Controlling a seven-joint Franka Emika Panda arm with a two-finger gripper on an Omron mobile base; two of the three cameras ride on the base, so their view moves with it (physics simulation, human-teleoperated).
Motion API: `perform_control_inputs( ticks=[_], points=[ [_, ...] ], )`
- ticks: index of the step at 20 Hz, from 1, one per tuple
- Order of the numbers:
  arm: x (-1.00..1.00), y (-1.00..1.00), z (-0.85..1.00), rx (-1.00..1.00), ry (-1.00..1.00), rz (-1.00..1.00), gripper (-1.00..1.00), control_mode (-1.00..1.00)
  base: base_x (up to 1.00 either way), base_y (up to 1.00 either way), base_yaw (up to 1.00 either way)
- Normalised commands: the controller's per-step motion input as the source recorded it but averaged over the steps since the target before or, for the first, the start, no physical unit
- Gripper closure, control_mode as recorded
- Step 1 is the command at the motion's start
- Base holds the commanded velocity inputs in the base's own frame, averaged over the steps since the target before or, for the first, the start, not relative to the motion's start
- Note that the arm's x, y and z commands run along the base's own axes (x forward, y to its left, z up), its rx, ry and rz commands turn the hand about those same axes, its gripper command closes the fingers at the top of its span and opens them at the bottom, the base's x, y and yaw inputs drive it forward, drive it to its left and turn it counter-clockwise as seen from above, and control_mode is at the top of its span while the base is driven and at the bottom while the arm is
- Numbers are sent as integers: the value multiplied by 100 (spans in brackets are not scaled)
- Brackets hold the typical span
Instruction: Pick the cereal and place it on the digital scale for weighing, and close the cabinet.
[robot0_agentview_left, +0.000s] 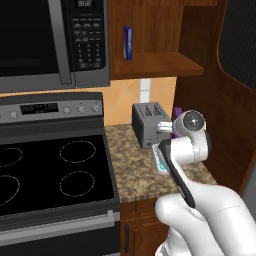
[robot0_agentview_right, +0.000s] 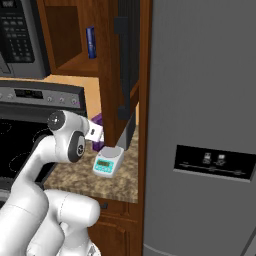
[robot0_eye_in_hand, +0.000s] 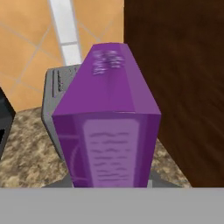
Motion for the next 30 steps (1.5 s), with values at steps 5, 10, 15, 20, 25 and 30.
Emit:
perform_control_inputs(
  ticks=[5,10,15,20,25,30],
  points=[
    [33,0,-40,0,11,0,100,-100,0,0,0],
    [17,0,-33,3,-14,2,100,-100,0,0,0],
    [17,0,-40,17,2,1,100,-100,0,0,0],
    [21,0,-4,1,1,0,100,-100,0,0,0],
    [22,0,-16,0,0,-1,100,-100,0,0,0],
    [19,0,-19,0,0,-2,100,-100,0,0,0]
  ],
)
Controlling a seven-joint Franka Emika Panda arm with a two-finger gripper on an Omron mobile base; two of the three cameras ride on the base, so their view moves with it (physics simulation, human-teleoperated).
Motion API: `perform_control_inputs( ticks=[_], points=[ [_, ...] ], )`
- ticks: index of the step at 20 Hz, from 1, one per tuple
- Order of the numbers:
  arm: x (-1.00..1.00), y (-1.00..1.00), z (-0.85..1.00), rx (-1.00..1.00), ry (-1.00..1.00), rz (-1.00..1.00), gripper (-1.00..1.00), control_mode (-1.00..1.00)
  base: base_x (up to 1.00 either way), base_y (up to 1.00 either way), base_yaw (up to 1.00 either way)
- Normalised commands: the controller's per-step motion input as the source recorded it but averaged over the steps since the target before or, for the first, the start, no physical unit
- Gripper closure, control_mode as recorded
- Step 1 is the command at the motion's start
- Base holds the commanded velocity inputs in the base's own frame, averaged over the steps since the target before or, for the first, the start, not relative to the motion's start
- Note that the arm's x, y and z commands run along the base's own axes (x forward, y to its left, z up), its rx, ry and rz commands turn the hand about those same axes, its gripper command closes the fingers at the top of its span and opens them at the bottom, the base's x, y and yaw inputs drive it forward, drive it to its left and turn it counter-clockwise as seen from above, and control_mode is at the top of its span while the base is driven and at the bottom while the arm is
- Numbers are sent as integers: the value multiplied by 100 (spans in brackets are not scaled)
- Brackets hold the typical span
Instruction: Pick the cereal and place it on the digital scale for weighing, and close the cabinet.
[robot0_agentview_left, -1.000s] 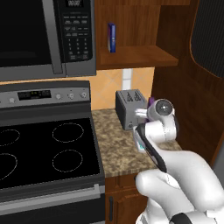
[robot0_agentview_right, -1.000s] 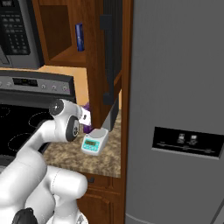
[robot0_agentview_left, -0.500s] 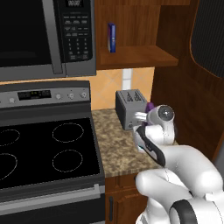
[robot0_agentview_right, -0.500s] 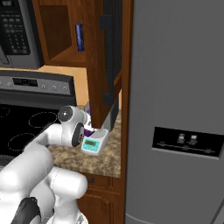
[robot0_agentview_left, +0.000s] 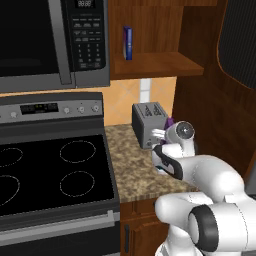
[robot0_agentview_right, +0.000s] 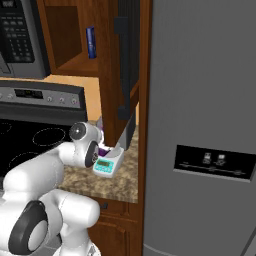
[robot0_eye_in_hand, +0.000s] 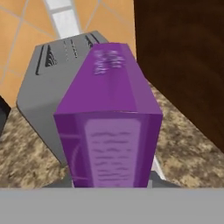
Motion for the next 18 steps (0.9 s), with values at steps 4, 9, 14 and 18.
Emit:
perform_control_inputs(
  ticks=[4,9,14,18],
  points=[
    [30,0,-25,0,0,-3,100,-100,0,0,0],
    [36,0,-21,0,8,-3,100,-100,0,0,0],
    [-18,0,-13,0,6,0,100,-100,0,0,0],
    [-20,3,-2,0,-12,0,100,-100,0,0,0]
  ],
)
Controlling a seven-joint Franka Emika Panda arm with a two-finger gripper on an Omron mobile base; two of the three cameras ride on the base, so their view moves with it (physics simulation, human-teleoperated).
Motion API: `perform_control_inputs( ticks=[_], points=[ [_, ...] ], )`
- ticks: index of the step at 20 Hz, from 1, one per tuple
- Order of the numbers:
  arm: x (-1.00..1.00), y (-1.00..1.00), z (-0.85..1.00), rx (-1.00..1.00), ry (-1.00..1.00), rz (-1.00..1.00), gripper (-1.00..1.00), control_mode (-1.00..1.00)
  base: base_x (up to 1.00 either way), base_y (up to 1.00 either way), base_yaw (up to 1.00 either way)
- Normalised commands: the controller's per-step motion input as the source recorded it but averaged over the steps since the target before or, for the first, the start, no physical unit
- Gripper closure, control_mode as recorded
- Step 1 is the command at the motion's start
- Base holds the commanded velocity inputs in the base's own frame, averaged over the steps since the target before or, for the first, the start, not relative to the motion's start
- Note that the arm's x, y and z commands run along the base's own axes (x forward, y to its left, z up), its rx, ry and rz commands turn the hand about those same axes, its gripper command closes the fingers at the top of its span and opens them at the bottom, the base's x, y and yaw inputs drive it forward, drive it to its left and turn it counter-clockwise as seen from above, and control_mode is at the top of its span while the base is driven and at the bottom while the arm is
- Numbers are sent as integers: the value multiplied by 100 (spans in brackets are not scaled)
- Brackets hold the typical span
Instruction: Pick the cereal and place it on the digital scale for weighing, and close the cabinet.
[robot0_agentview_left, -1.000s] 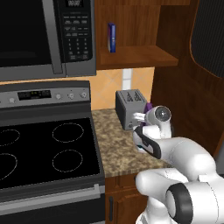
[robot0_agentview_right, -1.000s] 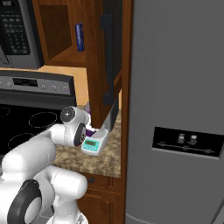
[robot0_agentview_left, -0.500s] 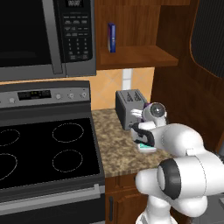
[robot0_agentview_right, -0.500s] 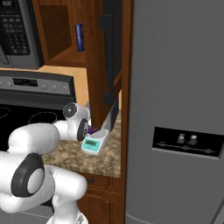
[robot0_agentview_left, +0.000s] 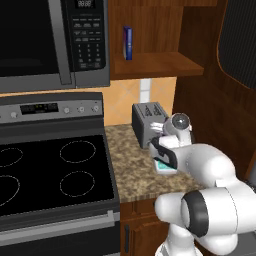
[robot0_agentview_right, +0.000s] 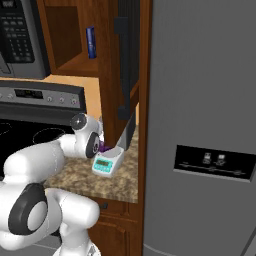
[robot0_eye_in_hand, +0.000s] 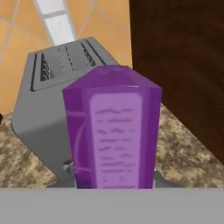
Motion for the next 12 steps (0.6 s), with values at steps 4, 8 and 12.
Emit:
perform_control_inputs(
  ticks=[4,8,12],
  points=[
    [0,0,0,0,-43,0,100,-100,0,0,0],
    [10,0,-10,0,-16,0,100,-100,0,0,0],
    [10,-2,-4,0,7,0,100,-100,0,0,0]
  ],
)
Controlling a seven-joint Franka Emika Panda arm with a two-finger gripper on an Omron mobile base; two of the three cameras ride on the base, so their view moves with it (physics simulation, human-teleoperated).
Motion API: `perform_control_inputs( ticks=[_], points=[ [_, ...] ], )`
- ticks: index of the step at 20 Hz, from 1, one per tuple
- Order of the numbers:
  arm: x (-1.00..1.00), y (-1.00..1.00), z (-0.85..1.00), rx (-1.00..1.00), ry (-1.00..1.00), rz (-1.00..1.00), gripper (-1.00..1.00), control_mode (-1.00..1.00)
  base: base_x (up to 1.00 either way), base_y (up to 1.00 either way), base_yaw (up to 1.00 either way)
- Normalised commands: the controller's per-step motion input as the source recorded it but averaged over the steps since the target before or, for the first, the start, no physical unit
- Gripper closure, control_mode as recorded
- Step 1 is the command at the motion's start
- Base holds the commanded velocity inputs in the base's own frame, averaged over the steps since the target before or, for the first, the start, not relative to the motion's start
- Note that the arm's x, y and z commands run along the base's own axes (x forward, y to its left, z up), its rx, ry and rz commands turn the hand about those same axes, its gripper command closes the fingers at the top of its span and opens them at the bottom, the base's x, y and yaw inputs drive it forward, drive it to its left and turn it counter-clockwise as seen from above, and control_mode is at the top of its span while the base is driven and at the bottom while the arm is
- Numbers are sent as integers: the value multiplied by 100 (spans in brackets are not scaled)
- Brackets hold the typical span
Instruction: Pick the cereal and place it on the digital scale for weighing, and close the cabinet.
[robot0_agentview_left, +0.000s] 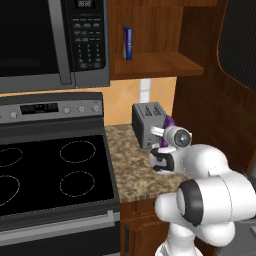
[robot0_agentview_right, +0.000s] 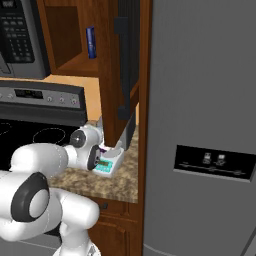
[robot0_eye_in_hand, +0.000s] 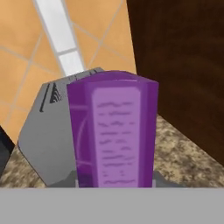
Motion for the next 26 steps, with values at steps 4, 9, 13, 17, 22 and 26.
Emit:
perform_control_inputs(
  ticks=[4,9,13,17,22,26],
  points=[
    [0,-4,-5,0,5,0,100,-100,0,0,0],
    [0,-6,0,0,-1,-7,100,-100,0,0,0],
    [0,2,0,-9,0,-9,100,-100,0,0,0],
    [6,0,0,-11,0,-1,100,-100,0,0,0],
    [2,0,0,-1,0,0,100,-100,0,0,0],
    [-1,10,-19,-3,6,0,100,-100,0,0,0]
  ],
)
